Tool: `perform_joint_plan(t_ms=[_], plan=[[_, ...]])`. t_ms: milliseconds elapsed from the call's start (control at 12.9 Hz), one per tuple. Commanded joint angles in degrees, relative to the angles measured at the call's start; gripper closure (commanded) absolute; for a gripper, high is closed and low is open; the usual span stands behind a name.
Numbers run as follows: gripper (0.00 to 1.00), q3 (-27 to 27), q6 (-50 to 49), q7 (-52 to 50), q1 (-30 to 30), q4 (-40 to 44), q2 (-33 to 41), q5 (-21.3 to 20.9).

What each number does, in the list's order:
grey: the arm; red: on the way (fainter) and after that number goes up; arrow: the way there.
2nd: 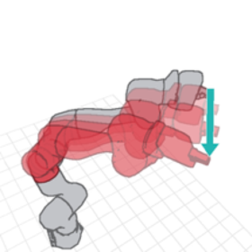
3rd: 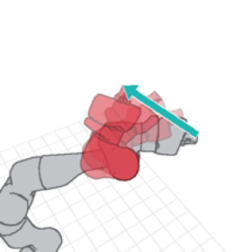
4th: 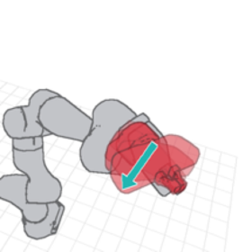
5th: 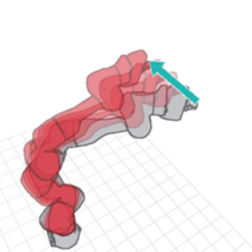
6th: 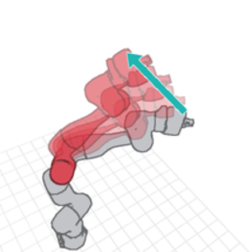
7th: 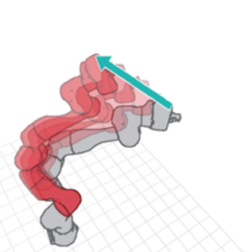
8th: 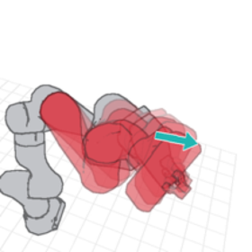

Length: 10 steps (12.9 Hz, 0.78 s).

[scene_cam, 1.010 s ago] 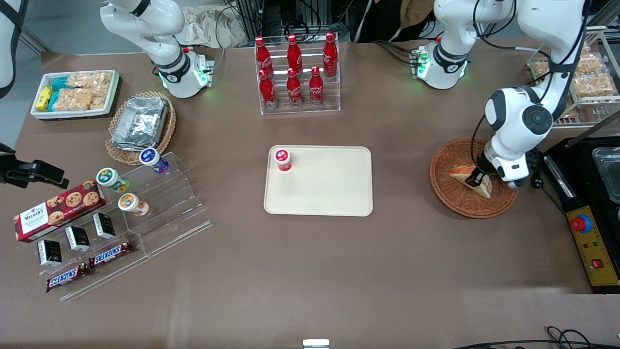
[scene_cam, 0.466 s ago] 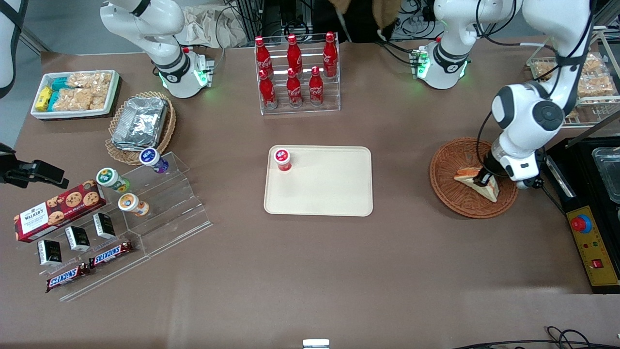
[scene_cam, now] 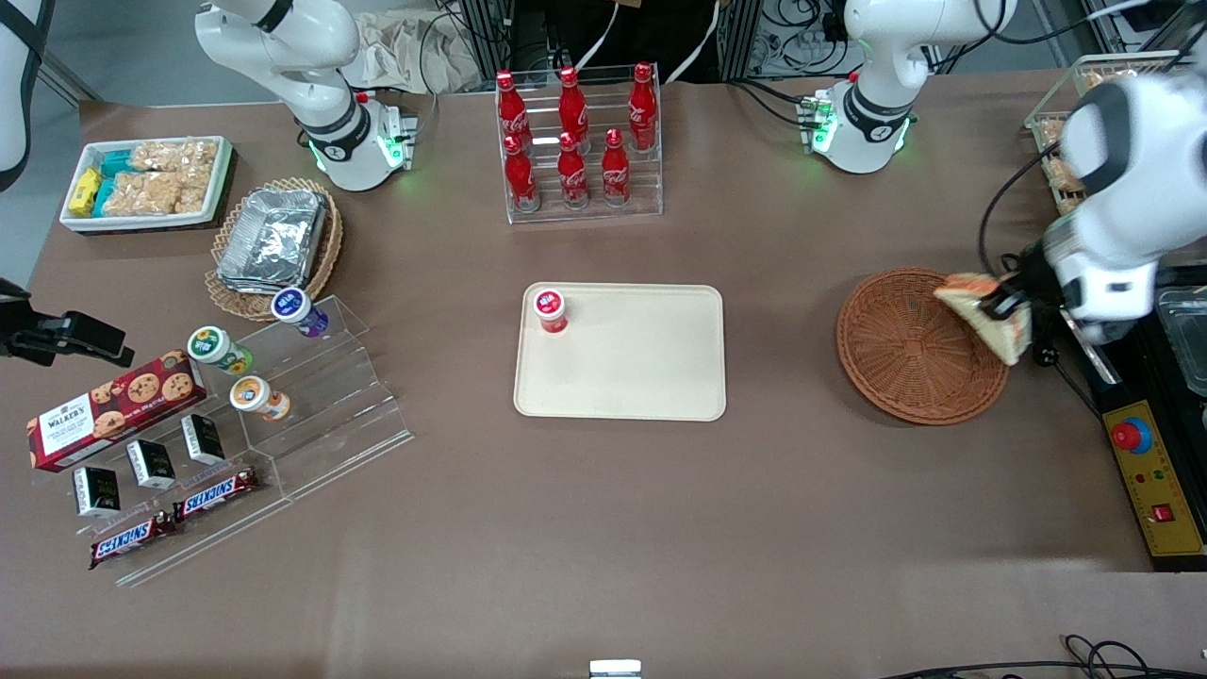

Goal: Place sandwich from basket to tray
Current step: 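Lift the sandwich and carry it with the left gripper over the tray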

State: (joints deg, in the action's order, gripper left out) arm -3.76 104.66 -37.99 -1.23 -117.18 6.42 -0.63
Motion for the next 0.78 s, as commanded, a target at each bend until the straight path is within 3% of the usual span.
perform_joint_plan(t_ms=[0, 311, 699], plan=[[1.00, 0.6, -10.8, 6.2, -0.3, 9.6, -0.2, -2.1], [1.00, 7.9, -23.2, 21.0, -0.2, 20.7, 0.0, -2.0], [1.00, 22.7, -23.0, 15.1, -0.1, 26.6, -2.5, -0.2]])
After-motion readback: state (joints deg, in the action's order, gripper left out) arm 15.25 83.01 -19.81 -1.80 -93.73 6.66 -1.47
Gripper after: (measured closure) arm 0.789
